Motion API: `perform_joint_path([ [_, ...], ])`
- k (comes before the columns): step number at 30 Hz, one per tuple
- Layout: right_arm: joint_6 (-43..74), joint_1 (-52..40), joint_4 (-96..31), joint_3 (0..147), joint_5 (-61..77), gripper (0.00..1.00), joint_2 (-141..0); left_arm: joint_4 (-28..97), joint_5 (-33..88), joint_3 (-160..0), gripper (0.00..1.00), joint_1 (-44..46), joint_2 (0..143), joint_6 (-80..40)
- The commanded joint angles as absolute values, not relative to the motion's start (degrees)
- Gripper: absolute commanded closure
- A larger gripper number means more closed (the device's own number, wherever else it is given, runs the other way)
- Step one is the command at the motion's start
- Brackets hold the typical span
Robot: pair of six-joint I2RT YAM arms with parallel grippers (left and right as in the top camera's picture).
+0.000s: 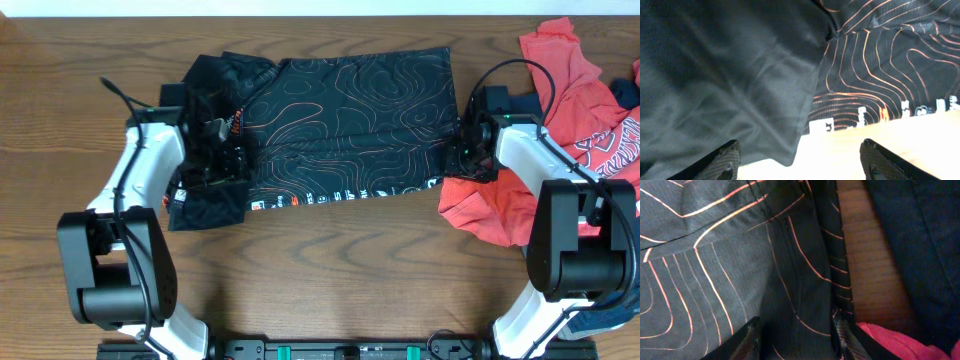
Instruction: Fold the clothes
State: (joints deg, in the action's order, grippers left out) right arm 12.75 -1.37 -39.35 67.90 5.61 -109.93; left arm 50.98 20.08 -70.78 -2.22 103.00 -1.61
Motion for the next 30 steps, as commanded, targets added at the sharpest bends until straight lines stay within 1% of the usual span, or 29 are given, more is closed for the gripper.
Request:
perform_joint_path([
  [1,12.6,-2.1,-39.5,66.4,4.5,0.54,-110.3,49.2,16.8,-68.0,0.23,-0.1,102.0,-1.0],
  [4,12.6,-2.1,-39.7,66.4,4.6,0.55,-110.3,47.6,14.1,-66.2,0.26,1.0,102.7,-1.0],
  [5,12.6,-2.1,-39.7,66.4,4.5,0.55,-110.3,47.0,13.3,-65.5,0.28,1.2,102.8,-1.0],
  [6,12.6,-2.1,-39.7,66.4,4.6,0.55,-110.3,46.5,12.8,-64.9,0.32,1.4,102.9,-1.0],
  [9,12.6,-2.1,-39.7,66.4,4.5,0.55,-110.3,45.6,12.3,-63.4,0.34,2.0,102.9,-0.9],
  [11,12.6,-2.1,-39.7,66.4,4.5,0.55,-110.3,45.7,11.0,-62.9,0.44,2.1,102.9,-1.0],
  [12,12.6,-2.1,-39.7,66.4,4.5,0.55,-110.3,45.8,10.8,-62.9,0.45,2.1,102.9,-0.9],
  [23,12.6,-2.1,-39.9,66.4,4.5,0.55,-110.3,44.1,10.9,-59.4,0.45,4.0,102.9,-1.6],
  [24,12.6,-2.1,-39.9,66.4,4.5,0.55,-110.3,44.2,10.9,-59.4,0.47,4.4,102.9,-1.6],
  [26,12.6,-2.1,-39.9,66.4,4.5,0.55,-110.3,44.2,10.9,-59.4,0.63,5.0,102.9,-1.6],
  [28,12.6,-2.1,-40.1,66.4,4.5,0.55,-110.3,44.2,10.9,-59.4,0.85,5.2,102.9,-1.6],
  [29,12.6,-2.1,-40.1,66.4,4.5,0.55,-110.3,44.2,10.9,-59.4,0.94,5.2,102.9,-1.6],
  [30,12.6,-2.1,-40.1,66.4,4.5,0.55,-110.3,44.2,10.9,-59.6,0.94,5.2,102.9,-1.6],
])
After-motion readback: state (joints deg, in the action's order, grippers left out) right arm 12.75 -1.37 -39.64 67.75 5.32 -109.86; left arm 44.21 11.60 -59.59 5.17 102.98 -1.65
